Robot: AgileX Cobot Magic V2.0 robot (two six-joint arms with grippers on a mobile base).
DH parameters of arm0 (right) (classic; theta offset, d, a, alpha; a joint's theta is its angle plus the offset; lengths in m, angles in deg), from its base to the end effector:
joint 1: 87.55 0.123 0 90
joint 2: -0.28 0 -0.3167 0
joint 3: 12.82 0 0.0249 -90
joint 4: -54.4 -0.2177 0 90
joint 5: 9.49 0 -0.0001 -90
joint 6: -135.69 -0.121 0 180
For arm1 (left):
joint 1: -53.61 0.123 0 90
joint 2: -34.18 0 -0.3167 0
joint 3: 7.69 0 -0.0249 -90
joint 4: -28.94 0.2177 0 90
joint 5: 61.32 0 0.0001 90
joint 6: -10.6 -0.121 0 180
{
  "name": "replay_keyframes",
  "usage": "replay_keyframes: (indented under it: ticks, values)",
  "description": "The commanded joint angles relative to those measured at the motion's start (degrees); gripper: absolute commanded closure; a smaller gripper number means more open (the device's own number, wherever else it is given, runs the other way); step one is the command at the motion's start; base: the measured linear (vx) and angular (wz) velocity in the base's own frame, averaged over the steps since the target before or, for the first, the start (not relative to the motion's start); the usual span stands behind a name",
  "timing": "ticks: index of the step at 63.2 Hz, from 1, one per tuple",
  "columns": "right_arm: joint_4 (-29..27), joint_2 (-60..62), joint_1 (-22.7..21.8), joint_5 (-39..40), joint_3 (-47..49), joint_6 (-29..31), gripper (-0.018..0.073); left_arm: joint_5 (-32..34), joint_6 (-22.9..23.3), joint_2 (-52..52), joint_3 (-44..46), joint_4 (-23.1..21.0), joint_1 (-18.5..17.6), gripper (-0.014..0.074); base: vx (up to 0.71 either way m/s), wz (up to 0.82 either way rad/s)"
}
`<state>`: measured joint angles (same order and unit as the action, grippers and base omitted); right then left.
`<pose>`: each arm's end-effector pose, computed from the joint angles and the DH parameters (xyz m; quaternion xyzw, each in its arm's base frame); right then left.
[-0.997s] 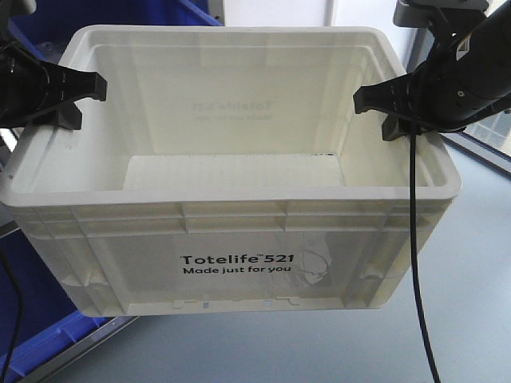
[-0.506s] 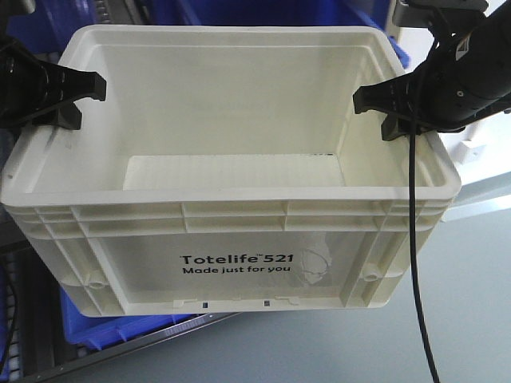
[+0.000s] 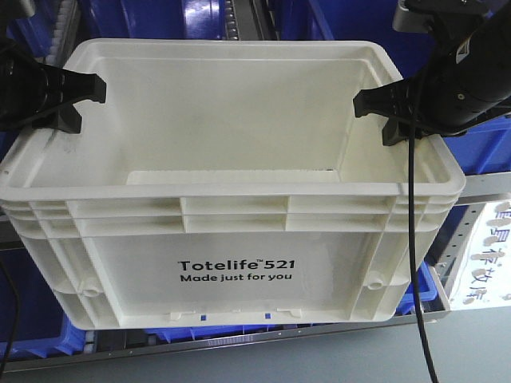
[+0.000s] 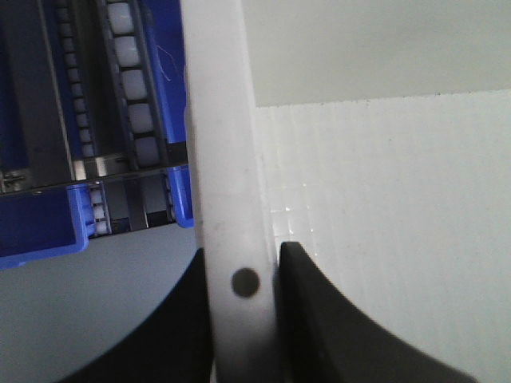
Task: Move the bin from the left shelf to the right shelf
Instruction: 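Carry the tote over the new roller shelf and align it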
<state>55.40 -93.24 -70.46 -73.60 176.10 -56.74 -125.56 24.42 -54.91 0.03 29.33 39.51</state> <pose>0.2841 0.0853 0.3809 -0.0407 0.9621 0.0604 0.2630 0.2666 -0.0662 0.3970 0.0028 0.9553 -0.0681 0.2877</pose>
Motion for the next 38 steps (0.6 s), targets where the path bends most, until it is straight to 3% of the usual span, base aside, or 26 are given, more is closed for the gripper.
replay_keyframes:
  ticks: [1,38]
  values:
    - [3.2,2.7,-0.7,6.3,2.2,0.7,0.0498,5.0,-1.4,2.8,1.9,2.2,0.2,0.0486,0.08,0.31]
    - [3.2,2.7,-0.7,6.3,2.2,0.7,0.0498,5.0,-1.4,2.8,1.9,2.2,0.2,0.0486,0.07,0.23]
